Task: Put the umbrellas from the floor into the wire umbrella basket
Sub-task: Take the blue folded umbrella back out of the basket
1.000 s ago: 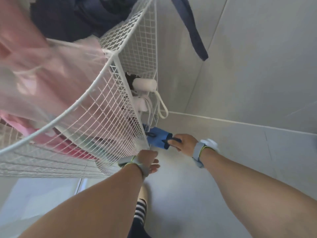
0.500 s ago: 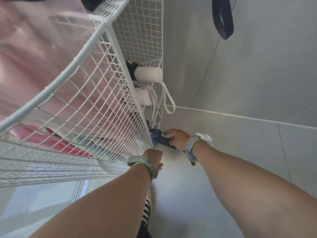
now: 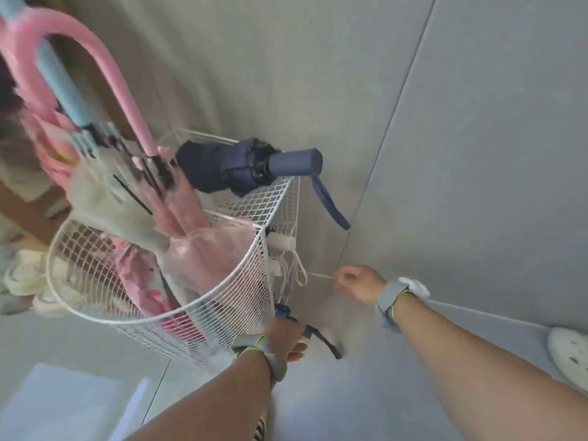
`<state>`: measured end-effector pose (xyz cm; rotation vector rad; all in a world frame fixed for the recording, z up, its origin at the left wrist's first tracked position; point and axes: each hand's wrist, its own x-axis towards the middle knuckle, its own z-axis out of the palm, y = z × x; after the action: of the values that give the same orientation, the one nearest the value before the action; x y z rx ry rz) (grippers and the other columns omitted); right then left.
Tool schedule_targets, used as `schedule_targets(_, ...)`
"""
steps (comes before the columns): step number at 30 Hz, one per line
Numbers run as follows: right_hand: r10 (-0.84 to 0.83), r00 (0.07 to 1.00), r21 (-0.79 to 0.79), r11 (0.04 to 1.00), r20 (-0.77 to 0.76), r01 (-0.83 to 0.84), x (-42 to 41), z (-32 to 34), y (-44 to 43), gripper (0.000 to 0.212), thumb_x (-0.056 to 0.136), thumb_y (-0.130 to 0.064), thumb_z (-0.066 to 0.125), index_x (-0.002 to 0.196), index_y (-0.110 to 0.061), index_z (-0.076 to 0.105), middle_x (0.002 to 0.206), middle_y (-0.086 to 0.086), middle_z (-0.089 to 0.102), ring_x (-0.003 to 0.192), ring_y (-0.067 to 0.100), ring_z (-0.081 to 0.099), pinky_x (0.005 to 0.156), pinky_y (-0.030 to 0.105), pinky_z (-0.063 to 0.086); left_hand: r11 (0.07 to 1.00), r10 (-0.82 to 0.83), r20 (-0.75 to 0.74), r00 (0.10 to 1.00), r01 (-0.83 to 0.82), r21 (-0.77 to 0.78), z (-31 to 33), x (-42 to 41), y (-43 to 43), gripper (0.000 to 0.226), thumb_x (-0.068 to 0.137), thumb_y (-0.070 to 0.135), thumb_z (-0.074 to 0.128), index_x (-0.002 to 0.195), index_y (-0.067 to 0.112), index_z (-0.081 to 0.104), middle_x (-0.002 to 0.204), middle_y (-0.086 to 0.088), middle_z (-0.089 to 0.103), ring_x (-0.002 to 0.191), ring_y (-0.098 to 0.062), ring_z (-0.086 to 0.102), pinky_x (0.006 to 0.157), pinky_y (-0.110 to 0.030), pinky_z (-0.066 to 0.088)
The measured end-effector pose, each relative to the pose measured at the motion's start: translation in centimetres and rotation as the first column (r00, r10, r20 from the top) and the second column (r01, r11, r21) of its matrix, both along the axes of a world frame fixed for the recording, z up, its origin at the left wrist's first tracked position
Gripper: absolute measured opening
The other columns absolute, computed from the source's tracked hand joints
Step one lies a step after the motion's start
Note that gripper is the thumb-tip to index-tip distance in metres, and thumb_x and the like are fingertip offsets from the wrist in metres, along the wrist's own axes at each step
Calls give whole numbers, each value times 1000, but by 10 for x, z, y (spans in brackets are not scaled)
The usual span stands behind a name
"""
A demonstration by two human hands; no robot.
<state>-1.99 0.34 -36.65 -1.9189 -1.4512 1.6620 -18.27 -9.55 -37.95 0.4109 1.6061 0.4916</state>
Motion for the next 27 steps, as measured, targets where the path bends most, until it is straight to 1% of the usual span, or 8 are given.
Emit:
schedule_targets(2,-89,991,171,980,-102,106,-1,55,12,31,101,-18,41,125,-3,54,108,11,59,85,22,60,65,25,46,999,40,62,997,-42,30,30,1,-13,23,97,13,49,74,12,53,71,-2,55,54,-13,58,55,-23,46)
schedule_targets(5,-209,936,398,862,-284,313,-20,146,23,37,100,-29,42,123,-3,54,108,11,61,88,24,58,73,37,49,989,137,159,978,-145,40,67,-6,-35,15,96,12,51,82,9,56,72,-5,55,57,-16,59,58,-25,47)
schedule_targets(9,-66,978,540,825,-196,164,-62,212,34,30,92,-50,48,107,-25,53,104,6,63,86,24,64,67,36,54,974,213,234,949,-226,33,90,-13,-46,8,95,13,54,93,6,58,74,-9,58,64,-22,58,60,-29,48)
schedule_targets(11,39,999,554,832,-19,-22,-80,227,35,37,87,-54,55,104,-22,60,96,7,66,79,22,67,66,35,59,968,227,269,936,-247,39,97,-16,-47,7,94,11,56,92,5,58,74,-10,57,63,-23,58,59,-29,48)
schedule_targets(13,150,982,502,844,116,-189,-95,227,31,37,84,-54,59,101,-21,67,75,5,68,52,12,61,47,20,52,958,262,267,927,-284,44,102,-25,-45,7,92,7,57,86,3,58,71,-11,57,59,-23,55,52,-26,47)
schedule_targets(17,163,983,481,858,79,-181,-100,217,22,25,88,-46,59,102,-29,70,58,2,55,36,8,35,37,14,32,956,263,257,930,-288,62,109,-40,-38,18,94,6,51,77,5,55,66,-11,50,54,-20,44,45,-21,42)
schedule_targets(21,265,964,473,845,35,-249,-94,207,1,23,87,-49,59,104,-36,68,47,-8,56,30,3,32,36,13,30,966,227,236,945,-249,66,111,-45,-37,32,96,4,45,64,10,45,63,-10,42,53,-18,38,46,-20,35)
schedule_targets(27,300,948,470,825,107,-314,-97,209,-10,31,86,-58,53,113,-44,61,58,-1,58,31,5,34,37,13,32,968,225,228,947,-245,62,114,-43,-38,33,98,10,46,65,12,44,64,-8,40,53,-18,39,42,-18,38)
